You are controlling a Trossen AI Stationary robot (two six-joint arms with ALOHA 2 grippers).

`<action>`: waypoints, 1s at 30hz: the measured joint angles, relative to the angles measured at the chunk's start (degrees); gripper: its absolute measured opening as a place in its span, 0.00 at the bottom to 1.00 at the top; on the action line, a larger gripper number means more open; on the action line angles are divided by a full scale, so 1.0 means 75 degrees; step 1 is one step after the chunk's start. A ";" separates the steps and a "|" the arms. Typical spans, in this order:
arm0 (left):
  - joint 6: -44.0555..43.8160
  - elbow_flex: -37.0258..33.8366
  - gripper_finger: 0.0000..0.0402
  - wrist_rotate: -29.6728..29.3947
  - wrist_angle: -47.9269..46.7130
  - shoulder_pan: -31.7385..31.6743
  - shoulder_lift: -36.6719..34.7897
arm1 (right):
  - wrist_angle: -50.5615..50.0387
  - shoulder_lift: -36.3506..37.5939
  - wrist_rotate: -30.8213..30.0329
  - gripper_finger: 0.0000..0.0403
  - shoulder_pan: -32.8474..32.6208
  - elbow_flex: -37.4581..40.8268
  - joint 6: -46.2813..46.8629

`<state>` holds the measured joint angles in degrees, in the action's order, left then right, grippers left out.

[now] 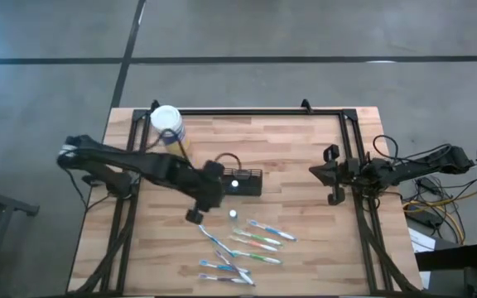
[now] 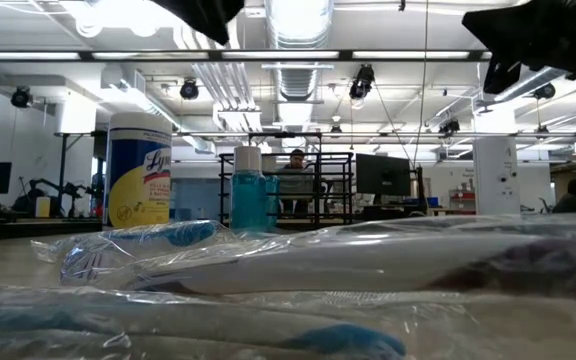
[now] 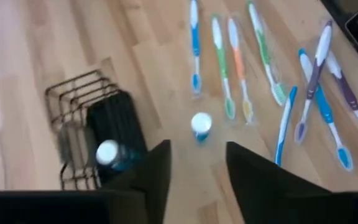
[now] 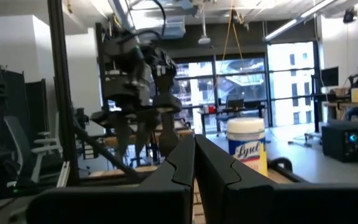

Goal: Pick & Place toothbrushing station
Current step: Put the blue mouthwash into the wire organizer

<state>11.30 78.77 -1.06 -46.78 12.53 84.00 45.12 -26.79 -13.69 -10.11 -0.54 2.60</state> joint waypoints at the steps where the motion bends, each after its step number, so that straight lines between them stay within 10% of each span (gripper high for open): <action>1: 0.0073 0.0192 0.46 0.0000 -0.0036 0.0051 0.0232 | -0.0060 0.0000 0.0000 0.02 0.0000 0.0000 0.0039; 9: 0.0808 0.0791 0.61 -0.0006 -0.0429 0.0298 0.1570 | -0.0384 0.0005 0.0001 0.02 0.0003 0.0000 -0.0002; 30: 0.1646 0.0707 0.61 0.0014 0.0205 0.0277 0.2712 | -0.0392 -0.0772 0.0002 0.02 0.0001 0.0000 0.0043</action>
<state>23.64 84.07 -0.95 -45.24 14.61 104.33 42.17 -32.57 -13.68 -10.10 -0.54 2.92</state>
